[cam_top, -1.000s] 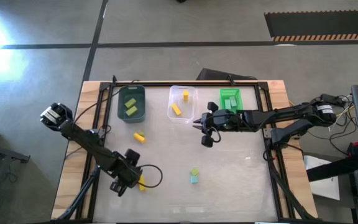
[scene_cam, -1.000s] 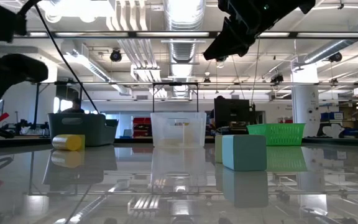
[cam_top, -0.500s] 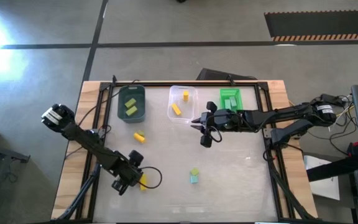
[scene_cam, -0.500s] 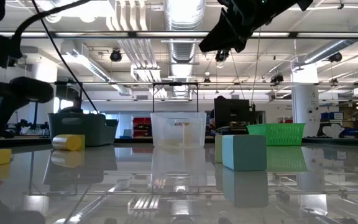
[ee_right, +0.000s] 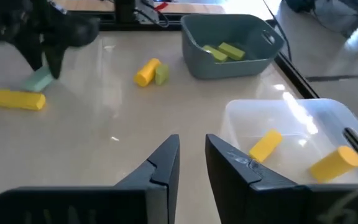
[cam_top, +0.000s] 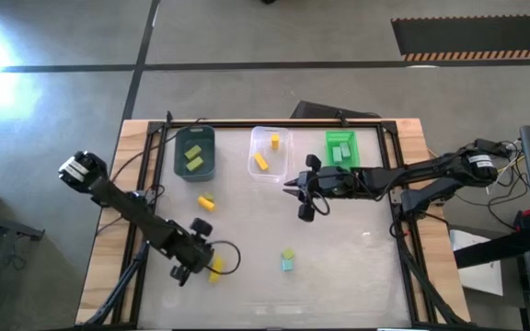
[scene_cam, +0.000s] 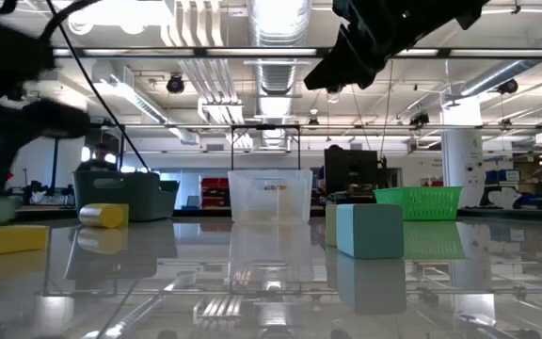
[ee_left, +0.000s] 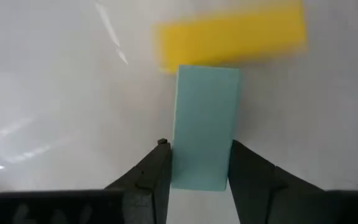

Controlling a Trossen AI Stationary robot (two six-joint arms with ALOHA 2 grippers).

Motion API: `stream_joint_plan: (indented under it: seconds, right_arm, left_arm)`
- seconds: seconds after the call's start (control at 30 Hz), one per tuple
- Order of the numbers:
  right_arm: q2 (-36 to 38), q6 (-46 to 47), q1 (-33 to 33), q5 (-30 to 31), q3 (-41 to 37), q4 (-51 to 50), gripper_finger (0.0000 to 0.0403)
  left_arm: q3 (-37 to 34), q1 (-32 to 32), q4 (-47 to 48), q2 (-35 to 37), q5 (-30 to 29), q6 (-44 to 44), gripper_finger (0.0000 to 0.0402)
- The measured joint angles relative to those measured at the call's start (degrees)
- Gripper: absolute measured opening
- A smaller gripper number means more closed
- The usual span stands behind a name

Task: Sort & place blocks by color
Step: Put the blue block into the green bin

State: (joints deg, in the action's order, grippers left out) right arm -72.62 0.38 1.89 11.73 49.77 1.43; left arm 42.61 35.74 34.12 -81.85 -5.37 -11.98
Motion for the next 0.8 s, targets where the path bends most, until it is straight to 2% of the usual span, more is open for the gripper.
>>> stream_joint_plan:
  seconds: [0.2,0.37,0.53,0.67,0.8]
  right_arm:
    - [-0.02,-1.95,0.88,-0.03,-5.30,10.11,0.0064]
    - [-0.02,-3.04,1.65,-0.01,-5.71,10.45,0.0065]
    - [0.37,-5.91,2.65,0.18,-5.71,10.41,0.0064]
    - [1.62,-7.26,2.88,0.30,-5.71,8.26,0.0064]
    - [3.59,-10.06,2.86,0.38,-5.99,6.24,0.0060]
  left_arm:
    - [2.93,-3.27,0.18,6.47,-9.46,-2.68,0.0109]
    - [6.46,-9.38,0.55,12.92,-18.13,-2.70,0.0109]
    - [10.19,-20.27,2.60,17.75,-18.93,-2.38,0.0109]
    - [11.92,-28.51,2.81,19.19,-18.97,2.53,0.0109]
    - [12.55,-32.56,-4.92,18.91,-18.36,10.73,0.0109]
